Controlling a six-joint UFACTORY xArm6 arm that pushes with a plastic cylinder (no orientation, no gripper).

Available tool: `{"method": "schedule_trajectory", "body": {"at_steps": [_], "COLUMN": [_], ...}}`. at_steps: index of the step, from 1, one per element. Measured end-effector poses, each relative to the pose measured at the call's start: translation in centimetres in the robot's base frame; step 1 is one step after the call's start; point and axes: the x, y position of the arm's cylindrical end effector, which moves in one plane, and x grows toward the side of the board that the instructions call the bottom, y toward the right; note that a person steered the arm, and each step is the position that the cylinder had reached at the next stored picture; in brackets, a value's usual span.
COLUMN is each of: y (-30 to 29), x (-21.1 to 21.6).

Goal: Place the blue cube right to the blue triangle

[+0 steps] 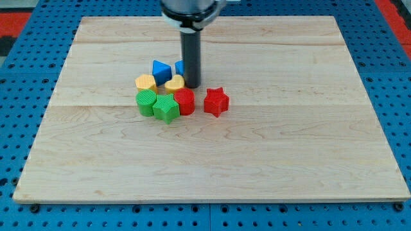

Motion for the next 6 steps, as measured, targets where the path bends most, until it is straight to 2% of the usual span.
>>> {"method": "schedule_trajectory", "body": {"at_steps": [2,3,4,5,6], "y": [4.3,2.7,-2.2,-2.3,0.1], "x": [-5.3,-8.8,-7.6,-5.4,-5.3]}}
